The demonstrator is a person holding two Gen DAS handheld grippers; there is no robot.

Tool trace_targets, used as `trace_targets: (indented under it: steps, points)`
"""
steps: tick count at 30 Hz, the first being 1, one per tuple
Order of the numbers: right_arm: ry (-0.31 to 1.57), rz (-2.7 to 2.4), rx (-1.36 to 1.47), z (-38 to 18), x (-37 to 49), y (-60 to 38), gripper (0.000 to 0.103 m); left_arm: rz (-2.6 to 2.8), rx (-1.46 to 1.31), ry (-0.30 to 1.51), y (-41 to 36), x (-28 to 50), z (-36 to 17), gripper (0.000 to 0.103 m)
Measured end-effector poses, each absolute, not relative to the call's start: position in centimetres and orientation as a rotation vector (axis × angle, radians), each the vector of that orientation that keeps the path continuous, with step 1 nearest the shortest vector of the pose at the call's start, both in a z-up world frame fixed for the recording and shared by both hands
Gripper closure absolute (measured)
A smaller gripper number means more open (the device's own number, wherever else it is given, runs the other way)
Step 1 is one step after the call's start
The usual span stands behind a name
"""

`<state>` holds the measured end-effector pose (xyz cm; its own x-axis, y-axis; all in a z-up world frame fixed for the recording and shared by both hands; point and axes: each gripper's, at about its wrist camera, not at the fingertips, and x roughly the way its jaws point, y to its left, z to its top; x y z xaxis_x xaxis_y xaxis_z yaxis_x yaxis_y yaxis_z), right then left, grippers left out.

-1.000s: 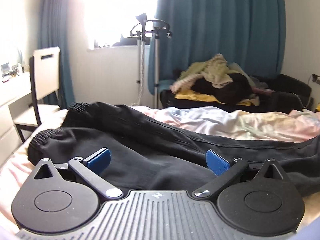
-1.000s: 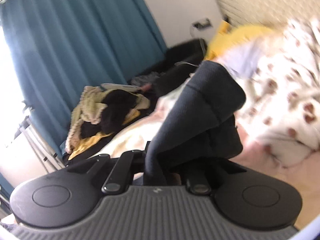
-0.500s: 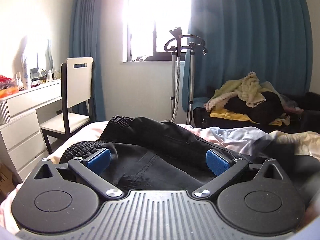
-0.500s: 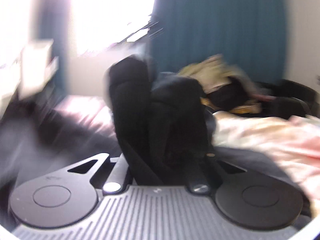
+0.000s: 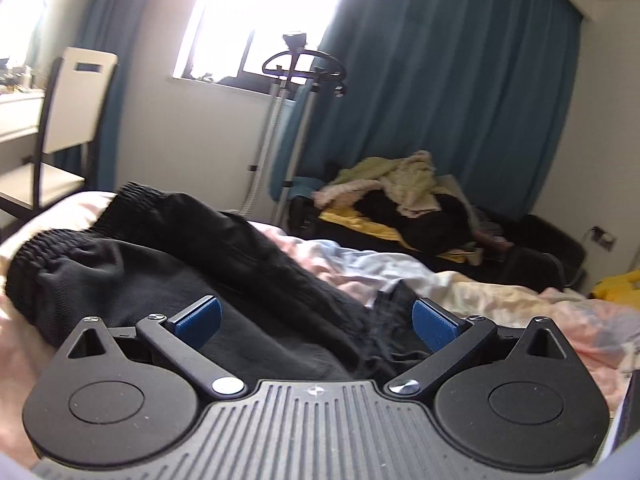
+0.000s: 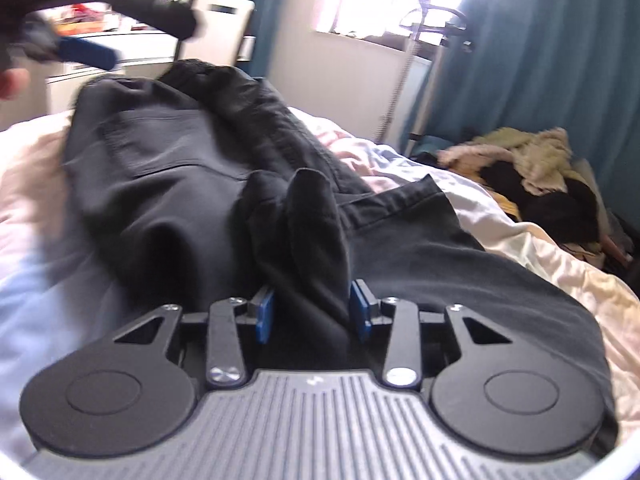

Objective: Fold clothes

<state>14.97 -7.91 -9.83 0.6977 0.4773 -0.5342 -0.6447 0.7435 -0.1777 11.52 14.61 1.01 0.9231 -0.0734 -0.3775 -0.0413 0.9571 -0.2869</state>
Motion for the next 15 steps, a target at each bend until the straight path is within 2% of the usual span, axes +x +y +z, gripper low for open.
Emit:
trace_targets:
  steps: [3, 6, 8, 12, 15]
  points:
    - [0.53, 0.639, -0.258, -8.1, 13.3, -10.7, 0.046, -0.097, -0.387, 0.446, 14.3, 12.4, 0.2, 0.003]
    - [0.567, 0.551, -0.1, -6.3, 12.0, -14.1, 0.045, -0.168, -0.545, 0.496, 14.8, 13.4, -0.8, 0.005]
    - [0.549, 0.459, 0.036, -5.4, 11.9, -16.7, 0.041, -0.207, -0.629, 0.526, 14.9, 14.4, -1.6, 0.008]
    - [0.458, 0.277, 0.198, -4.5, 11.8, -21.1, 0.035, -0.202, -0.722, 0.632, 14.4, 17.1, -3.5, 0.022]
    - [0.431, 0.208, 0.243, -5.1, 12.2, -22.9, 0.032, -0.206, -0.769, 0.702, 13.8, 18.9, -4.9, 0.022]
